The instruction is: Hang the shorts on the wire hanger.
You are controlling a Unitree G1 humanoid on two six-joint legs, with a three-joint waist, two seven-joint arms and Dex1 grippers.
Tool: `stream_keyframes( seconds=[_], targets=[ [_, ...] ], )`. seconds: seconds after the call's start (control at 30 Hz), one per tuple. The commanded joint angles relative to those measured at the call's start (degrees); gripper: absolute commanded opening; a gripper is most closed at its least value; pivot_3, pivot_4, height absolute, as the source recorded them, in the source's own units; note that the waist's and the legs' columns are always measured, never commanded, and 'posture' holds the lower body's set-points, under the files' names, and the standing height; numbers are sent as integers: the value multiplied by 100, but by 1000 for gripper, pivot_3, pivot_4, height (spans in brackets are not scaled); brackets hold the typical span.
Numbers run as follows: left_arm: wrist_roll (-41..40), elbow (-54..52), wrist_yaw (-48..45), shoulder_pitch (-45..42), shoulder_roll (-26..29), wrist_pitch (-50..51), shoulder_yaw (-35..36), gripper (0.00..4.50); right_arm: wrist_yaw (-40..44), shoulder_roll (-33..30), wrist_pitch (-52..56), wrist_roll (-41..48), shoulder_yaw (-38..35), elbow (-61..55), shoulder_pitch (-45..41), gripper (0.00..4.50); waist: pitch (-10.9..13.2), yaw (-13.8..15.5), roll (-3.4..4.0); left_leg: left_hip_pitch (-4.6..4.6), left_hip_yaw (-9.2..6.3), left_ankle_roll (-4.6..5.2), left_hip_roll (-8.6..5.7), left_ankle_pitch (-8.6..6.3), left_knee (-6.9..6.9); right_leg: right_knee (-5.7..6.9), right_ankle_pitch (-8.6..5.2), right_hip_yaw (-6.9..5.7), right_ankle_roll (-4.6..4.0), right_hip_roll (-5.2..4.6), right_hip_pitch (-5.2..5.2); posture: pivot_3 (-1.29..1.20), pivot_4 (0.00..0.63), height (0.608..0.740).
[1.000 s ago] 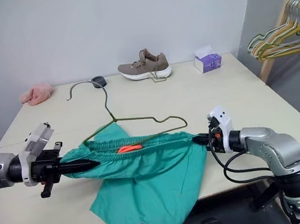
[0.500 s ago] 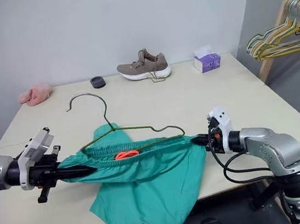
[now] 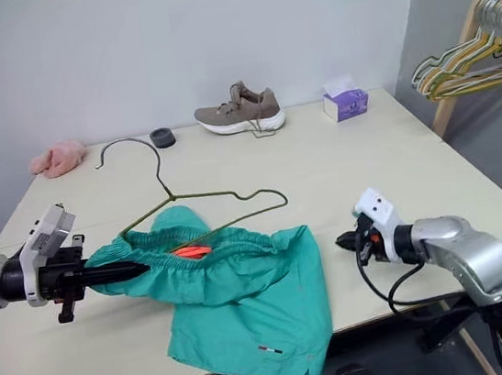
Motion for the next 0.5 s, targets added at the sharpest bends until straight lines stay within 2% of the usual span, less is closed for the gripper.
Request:
stream_keyframes(
  seconds=[0.03,0.13,0.2,0.33,0.5],
  targets=[
    [-133,-69,104,-195,-80,104,140,0,3,22,-780,-503,99,-282,-240,1926,-1,4,-1,0,-1,0,0,0,0,0,0,-1,0,0,1,-157,0,740],
    [-130,-107,155,-211,-143,156,131,0,-185,257,-1047,-919,362,-189,-452,2904,-1,-8,-2,1,0,0,2,0,0,0,0,0,0,1,1,-158,0,740],
    [-115,-122,180,-236,-180,172,116,0,-28,297,-1168,-1084,597,-145,-517,3548,-2,-3,-3,0,-2,0,2,0,-1,1,0,-1,0,1,-2,-155,0,740],
    [-108,-142,215,-283,-230,194,104,0,101,542,-1357,-1323,1014,-45,-612,3548,-4,8,-6,-4,-4,-1,1,0,0,1,0,-2,-1,-1,-3,-152,0,740],
    [-112,-216,256,-254,-272,219,119,0,-127,1284,-1606,-1826,1490,607,-982,3548,-5,-2,-7,3,-6,-1,1,1,1,5,1,-3,-2,1,0,-145,0,740]
  ],
)
